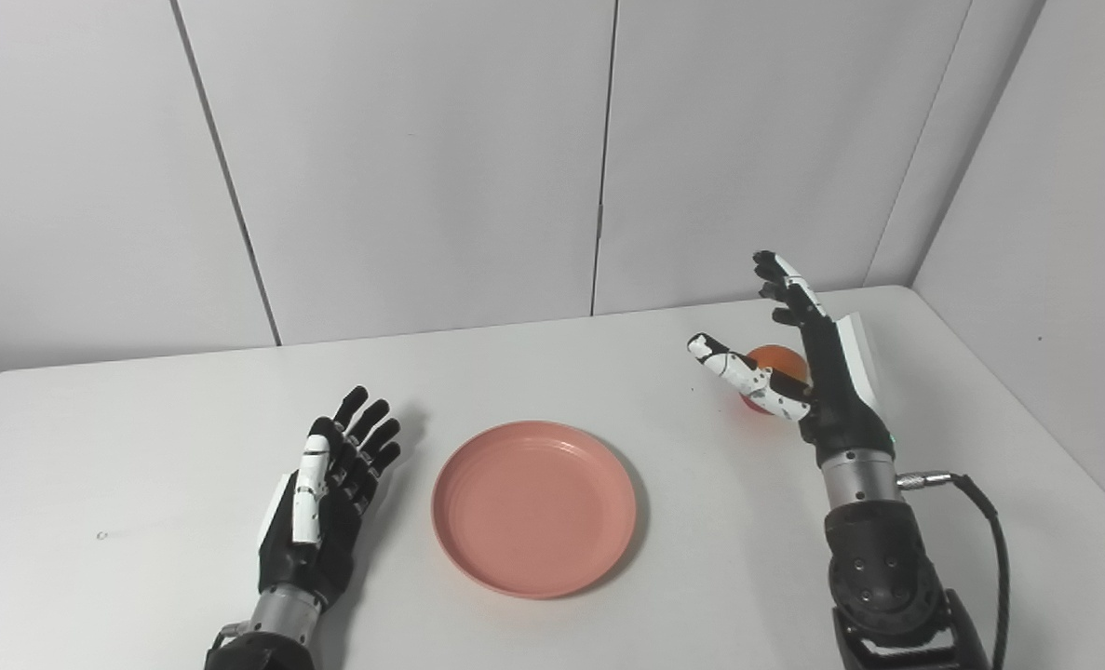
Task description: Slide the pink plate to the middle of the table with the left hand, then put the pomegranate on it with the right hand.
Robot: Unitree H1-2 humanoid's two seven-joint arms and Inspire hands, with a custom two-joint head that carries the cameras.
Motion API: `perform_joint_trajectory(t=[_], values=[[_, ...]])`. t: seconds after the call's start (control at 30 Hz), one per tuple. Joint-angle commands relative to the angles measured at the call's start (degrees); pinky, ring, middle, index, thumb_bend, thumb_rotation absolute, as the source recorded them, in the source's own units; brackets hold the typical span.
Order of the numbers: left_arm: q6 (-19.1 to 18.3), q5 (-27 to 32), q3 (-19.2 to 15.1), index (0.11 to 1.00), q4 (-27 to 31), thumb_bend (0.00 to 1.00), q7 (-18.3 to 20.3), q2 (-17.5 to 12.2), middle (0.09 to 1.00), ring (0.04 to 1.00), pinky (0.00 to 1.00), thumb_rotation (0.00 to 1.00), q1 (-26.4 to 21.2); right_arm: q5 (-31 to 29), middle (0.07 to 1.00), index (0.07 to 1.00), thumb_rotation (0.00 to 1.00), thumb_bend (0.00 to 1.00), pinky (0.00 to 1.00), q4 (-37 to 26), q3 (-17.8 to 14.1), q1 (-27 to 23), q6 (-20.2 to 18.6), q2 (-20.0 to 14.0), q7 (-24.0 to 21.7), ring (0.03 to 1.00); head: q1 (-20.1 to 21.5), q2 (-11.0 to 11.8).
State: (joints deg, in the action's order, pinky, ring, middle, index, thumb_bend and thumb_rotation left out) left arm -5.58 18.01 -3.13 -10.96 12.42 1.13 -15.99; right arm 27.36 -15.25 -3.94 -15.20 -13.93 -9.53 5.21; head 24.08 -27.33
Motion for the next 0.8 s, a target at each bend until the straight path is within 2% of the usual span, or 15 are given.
perform_joint_trajectory(t=[0.0, 0.1, 0.33, 0.77], values=[[-0.8, 0.2, 0.0, 0.916, -1.8, 0.39, 0.4, -0.4, 0.923, 0.909, 0.92, 1.0, 1.0, 1.0, 0.865, 0.855, 0.58, 0.73, 0.81, -2.4, -0.1, -2.8, -0.9, -1.2, -0.2, 0.854, 0.0, -0.1], [-0.5, 0.2, 0.0, 0.915, -1.8, 0.38, 0.4, -0.6, 0.923, 0.909, 0.93, 1.0, 1.0, 4.7, 0.873, 0.865, 0.55, 0.77, 0.8, -2.3, 0.5, -3.6, -2.9, -3.6, -1.3, 0.858, 0.6, 0.1], [-0.5, 0.4, -0.2, 0.921, -2.0, 0.38, 0.8, -0.9, 0.928, 0.915, 0.94, 1.0, 1.0, 8.1, 0.88, 0.879, 0.53, 0.8, 0.8, -1.1, 0.5, -5.0, -4.9, -6.6, -2.8, 0.862, 1.2, 0.1], [-0.6, 1.0, -0.7, 0.921, -2.4, 0.37, 1.6, -1.4, 0.931, 0.914, 0.93, 1.0, 0.9, 9.6, 0.885, 0.88, 0.49, 0.82, 0.78, 2.9, 1.1, -7.3, -6.9, -11.2, -5.5, 0.862, 2.1, -0.1]])
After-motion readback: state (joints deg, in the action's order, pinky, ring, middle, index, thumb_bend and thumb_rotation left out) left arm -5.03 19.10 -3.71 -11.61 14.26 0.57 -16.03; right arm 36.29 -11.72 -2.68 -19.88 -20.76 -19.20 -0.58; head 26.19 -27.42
